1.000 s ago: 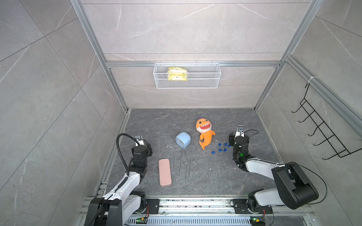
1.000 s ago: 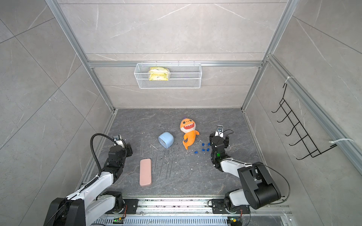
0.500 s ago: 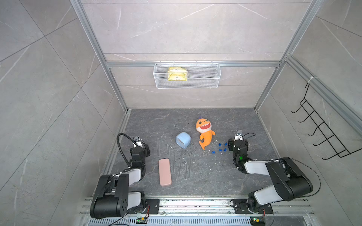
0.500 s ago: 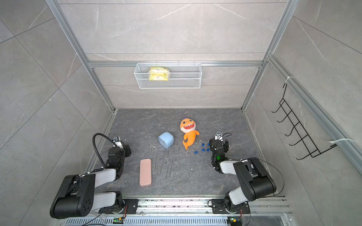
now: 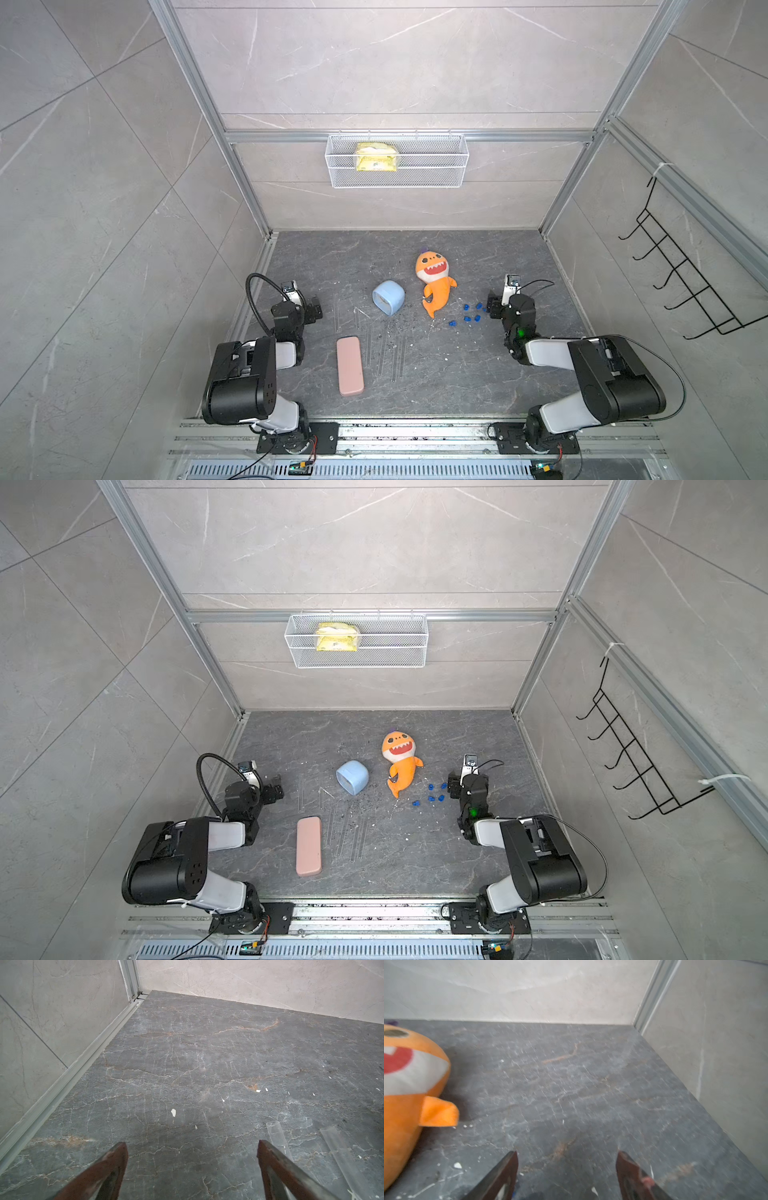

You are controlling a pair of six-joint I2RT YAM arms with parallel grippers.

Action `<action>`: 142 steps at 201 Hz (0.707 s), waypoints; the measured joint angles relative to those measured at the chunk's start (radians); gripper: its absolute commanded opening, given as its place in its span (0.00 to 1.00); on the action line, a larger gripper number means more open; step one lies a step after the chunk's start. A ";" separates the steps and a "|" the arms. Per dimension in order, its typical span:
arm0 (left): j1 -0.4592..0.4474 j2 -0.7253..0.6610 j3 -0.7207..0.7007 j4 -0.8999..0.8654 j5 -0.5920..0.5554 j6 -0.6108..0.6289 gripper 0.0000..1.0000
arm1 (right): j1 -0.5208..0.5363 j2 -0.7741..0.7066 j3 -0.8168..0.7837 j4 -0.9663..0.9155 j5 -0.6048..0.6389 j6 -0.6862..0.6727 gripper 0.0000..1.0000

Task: Remove stoppers from test tubes
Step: Reset both arms

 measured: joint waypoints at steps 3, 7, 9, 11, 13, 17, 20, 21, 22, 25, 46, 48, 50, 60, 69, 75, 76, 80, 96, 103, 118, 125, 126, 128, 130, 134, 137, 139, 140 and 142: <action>0.000 0.000 0.000 -0.002 0.000 0.000 1.00 | -0.003 0.000 -0.002 -0.002 -0.008 0.000 0.92; 0.000 0.000 0.000 -0.005 0.001 0.000 1.00 | -0.005 0.000 -0.005 -0.003 -0.018 0.000 0.99; 0.000 0.000 0.000 -0.006 0.001 0.000 1.00 | -0.007 0.000 -0.008 0.000 -0.023 0.004 1.00; 0.000 0.000 0.000 -0.007 0.001 0.000 1.00 | -0.008 0.000 -0.010 0.002 -0.026 0.002 1.00; 0.000 0.000 0.000 -0.008 0.001 0.000 1.00 | -0.008 0.001 -0.011 0.003 -0.030 0.000 1.00; 0.000 0.000 0.000 -0.009 0.001 0.000 1.00 | -0.009 0.002 -0.014 0.013 -0.037 -0.002 1.00; 0.000 0.000 0.000 -0.009 0.001 0.000 1.00 | -0.009 0.004 -0.016 0.020 -0.042 -0.002 1.00; 0.000 0.000 0.000 -0.009 0.001 0.000 1.00 | -0.009 0.004 -0.016 0.021 -0.044 -0.001 1.00; 0.000 0.000 0.000 -0.009 0.001 0.000 1.00 | -0.009 0.004 -0.016 0.021 -0.045 -0.001 1.00; -0.001 0.000 0.000 -0.009 0.001 0.000 1.00 | -0.009 0.004 -0.018 0.022 -0.048 -0.001 1.00; -0.002 0.000 0.000 -0.011 0.001 0.000 1.00 | -0.009 0.007 -0.020 0.041 -0.058 0.000 1.00; -0.002 0.000 0.000 -0.011 0.001 0.001 1.00 | -0.009 0.007 -0.021 0.043 -0.058 0.000 1.00; -0.002 0.000 0.000 -0.011 0.001 0.001 1.00 | -0.009 0.007 -0.020 0.044 -0.058 0.000 1.00; -0.002 0.000 0.000 -0.011 0.001 0.001 1.00 | -0.009 0.007 -0.021 0.053 -0.059 0.000 1.00; -0.002 0.000 0.000 -0.011 0.001 0.001 1.00 | -0.009 0.007 -0.021 0.059 -0.062 0.000 1.00; -0.002 0.000 0.000 -0.011 0.001 0.001 1.00 | -0.009 0.007 -0.021 0.061 -0.062 0.000 1.00; -0.002 0.000 0.000 -0.011 0.001 0.001 1.00 | -0.009 0.007 -0.021 0.061 -0.062 0.000 1.00; -0.002 0.000 0.000 -0.011 0.001 0.001 1.00 | -0.009 0.007 -0.021 0.063 -0.062 0.000 1.00; -0.002 0.000 0.000 -0.011 0.001 0.001 1.00 | -0.009 0.007 -0.021 0.067 -0.062 0.000 1.00; -0.002 0.000 0.000 -0.011 0.001 0.001 1.00 | -0.009 0.007 -0.021 0.068 -0.062 0.000 1.00; -0.002 0.000 0.000 -0.011 0.001 0.001 1.00 | -0.009 0.007 -0.021 0.068 -0.063 0.000 1.00; -0.002 0.000 0.000 -0.011 0.001 0.001 1.00 | -0.009 0.007 -0.021 0.068 -0.063 0.000 1.00; -0.002 0.000 0.000 -0.011 0.001 0.001 1.00 | -0.009 0.007 -0.021 0.068 -0.063 0.000 1.00; -0.002 0.000 0.000 -0.011 0.001 0.001 1.00 | -0.009 0.007 -0.021 0.068 -0.063 0.000 1.00; -0.002 0.000 0.000 -0.011 0.001 0.001 1.00 | -0.009 0.007 -0.021 0.068 -0.063 0.000 1.00; -0.002 0.000 0.000 -0.011 0.001 0.001 1.00 | -0.009 0.007 -0.021 0.068 -0.063 0.000 1.00; -0.002 0.000 0.000 -0.011 0.001 0.001 1.00 | -0.009 0.007 -0.021 0.068 -0.063 0.000 1.00; -0.002 0.000 0.000 -0.011 0.001 0.001 1.00 | -0.009 0.007 -0.021 0.068 -0.063 0.000 1.00; -0.002 0.000 0.000 -0.011 0.001 0.001 1.00 | -0.009 0.007 -0.021 0.068 -0.063 0.000 1.00; -0.002 0.000 0.000 -0.011 0.001 0.001 1.00 | -0.009 0.007 -0.021 0.068 -0.062 0.000 1.00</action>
